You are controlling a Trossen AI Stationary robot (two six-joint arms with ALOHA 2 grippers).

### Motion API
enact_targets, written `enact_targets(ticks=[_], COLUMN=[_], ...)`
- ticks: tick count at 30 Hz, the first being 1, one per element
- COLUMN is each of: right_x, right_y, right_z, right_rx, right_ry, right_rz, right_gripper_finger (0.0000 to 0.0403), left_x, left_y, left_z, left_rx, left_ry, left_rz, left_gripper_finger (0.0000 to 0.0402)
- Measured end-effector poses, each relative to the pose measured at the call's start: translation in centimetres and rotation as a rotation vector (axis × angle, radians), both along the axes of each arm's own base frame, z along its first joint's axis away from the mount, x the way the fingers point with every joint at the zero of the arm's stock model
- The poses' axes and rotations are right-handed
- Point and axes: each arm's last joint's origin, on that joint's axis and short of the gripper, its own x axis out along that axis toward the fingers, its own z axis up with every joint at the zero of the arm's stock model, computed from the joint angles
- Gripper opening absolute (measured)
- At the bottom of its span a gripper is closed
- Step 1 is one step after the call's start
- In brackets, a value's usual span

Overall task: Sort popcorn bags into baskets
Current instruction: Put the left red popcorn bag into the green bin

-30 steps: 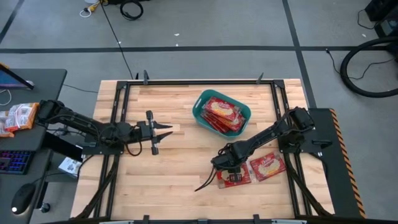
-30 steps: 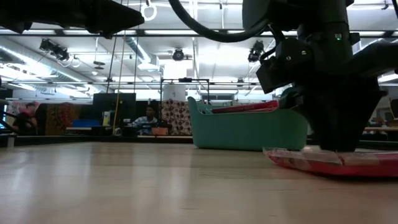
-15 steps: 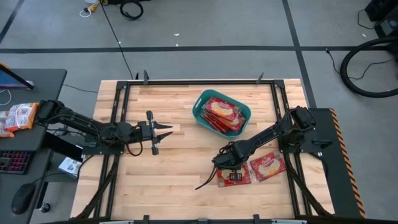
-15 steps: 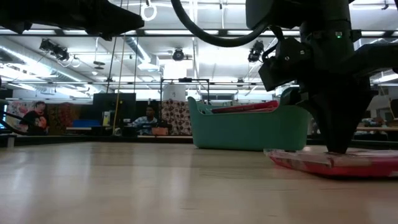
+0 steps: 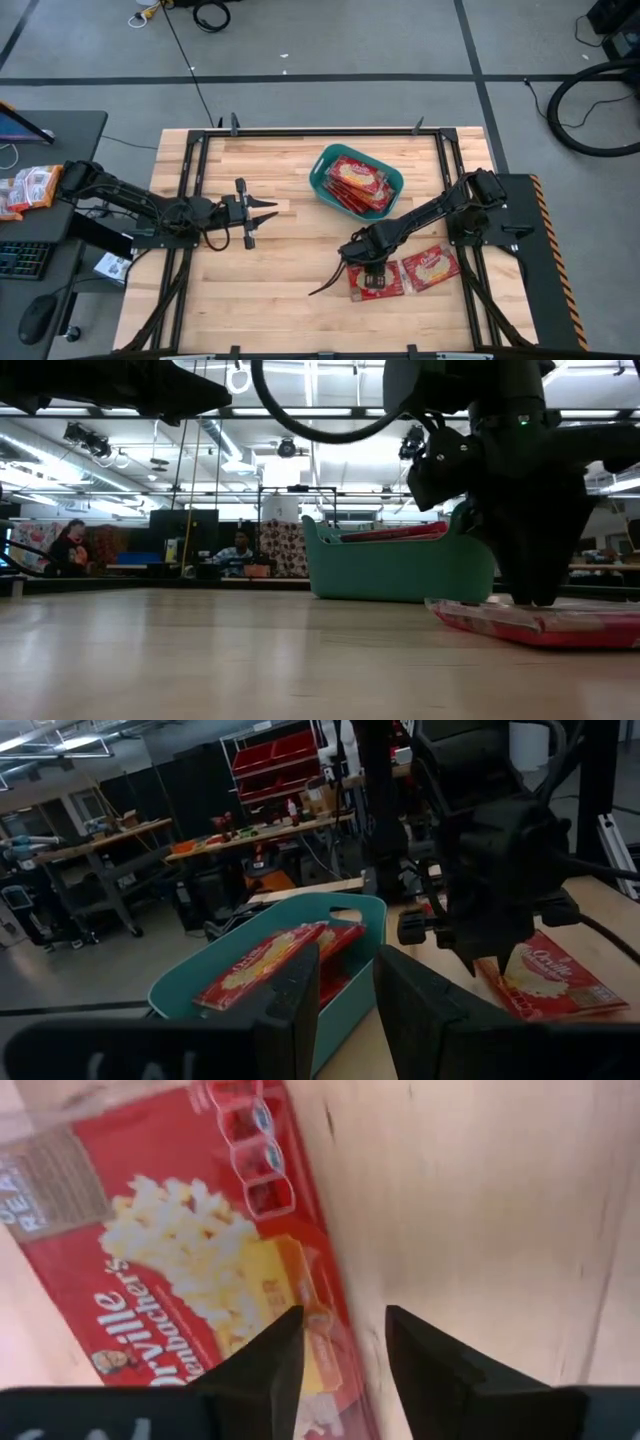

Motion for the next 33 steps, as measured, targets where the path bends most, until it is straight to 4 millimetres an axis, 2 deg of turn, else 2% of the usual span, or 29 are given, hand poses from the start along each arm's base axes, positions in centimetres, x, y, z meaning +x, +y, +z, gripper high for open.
enact_targets(ticks=[8,14,17,21,23,29,33], right_x=[0.1,-0.8,-1.0,-1.1,-1.0,-0.6,0.6], right_y=[0.9,1.6,1.9,1.9,1.8,1.0,0.3], right_z=[-1.1,-1.7,-1.7,-1.8,-1.8,-0.6,2.0], right_rx=[0.122,0.061,0.042,0.032,0.032,-0.013,-0.126], right_ry=[-0.064,-0.070,-0.075,-0.072,-0.073,-0.069,-0.117], right_rz=[0.019,0.047,0.087,0.104,0.102,0.079,0.094], right_gripper_finger=[0.0149,0.0130,0.0101,0.0031,0.0010,0.0006,0.0005], left_x=[0.0,0.0,0.0,0.0,0.0,0.0,0.0], left_y=[0.0,0.0,0.0,0.0,0.0,0.0,0.0], left_z=[-0.2,-0.2,-0.2,-0.2,-0.2,-0.2,-0.2], left_rx=[0.005,0.006,0.006,0.006,0.007,0.008,0.008], left_ry=[0.021,0.022,0.022,0.023,0.023,0.026,0.026], left_rz=[0.000,0.000,0.000,0.000,0.000,0.000,0.000], left_gripper_finger=[0.0102,0.0102,0.0102,0.0102,0.0102,0.0102,0.0102])
